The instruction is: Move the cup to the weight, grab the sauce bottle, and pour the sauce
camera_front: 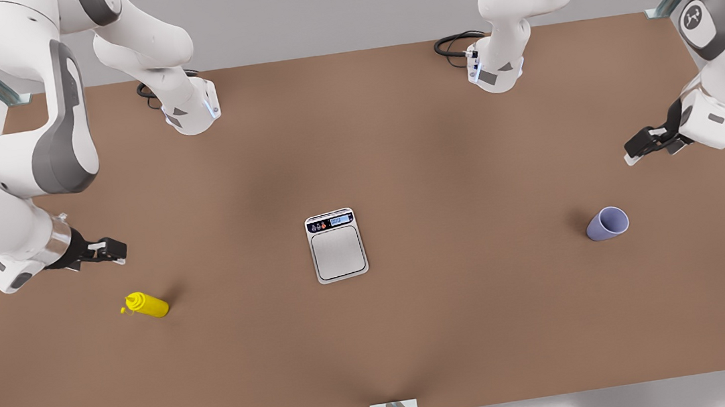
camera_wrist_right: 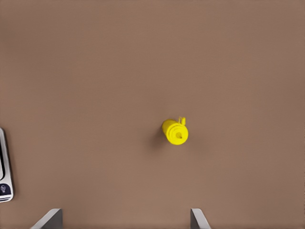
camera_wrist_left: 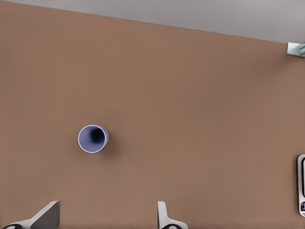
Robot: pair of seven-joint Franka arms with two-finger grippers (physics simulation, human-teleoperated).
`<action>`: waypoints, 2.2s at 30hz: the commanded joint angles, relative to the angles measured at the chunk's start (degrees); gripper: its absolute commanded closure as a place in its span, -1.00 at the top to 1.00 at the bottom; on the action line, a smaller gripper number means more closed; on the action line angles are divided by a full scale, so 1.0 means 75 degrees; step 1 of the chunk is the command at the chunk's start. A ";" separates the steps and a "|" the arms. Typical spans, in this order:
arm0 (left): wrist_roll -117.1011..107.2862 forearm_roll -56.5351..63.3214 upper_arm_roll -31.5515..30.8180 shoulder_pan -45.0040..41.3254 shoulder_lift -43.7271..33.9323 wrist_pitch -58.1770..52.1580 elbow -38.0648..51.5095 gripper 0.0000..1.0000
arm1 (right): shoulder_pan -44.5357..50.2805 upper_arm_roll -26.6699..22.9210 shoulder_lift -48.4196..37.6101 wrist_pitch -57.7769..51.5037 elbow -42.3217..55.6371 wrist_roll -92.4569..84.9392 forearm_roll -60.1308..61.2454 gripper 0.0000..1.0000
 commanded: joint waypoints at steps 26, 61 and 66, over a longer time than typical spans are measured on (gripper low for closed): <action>0.0973 0.0217 0.0141 0.1790 0.2730 0.4781 -0.3094 1.00 | -0.4561 -0.0031 0.3841 -0.1469 0.0451 -1.5386 0.6754 1.00; 0.0844 0.0170 0.0105 0.0830 0.2613 0.5039 -0.2812 -0.57 | -0.4069 -0.0031 0.5951 0.0019 0.0463 -1.7156 0.7657 1.00; -0.2143 -0.0205 0.0105 -0.2135 0.2367 0.3422 -0.1793 -0.57 | -0.3905 -0.0031 0.5963 0.0031 0.0451 -1.7156 0.7821 1.00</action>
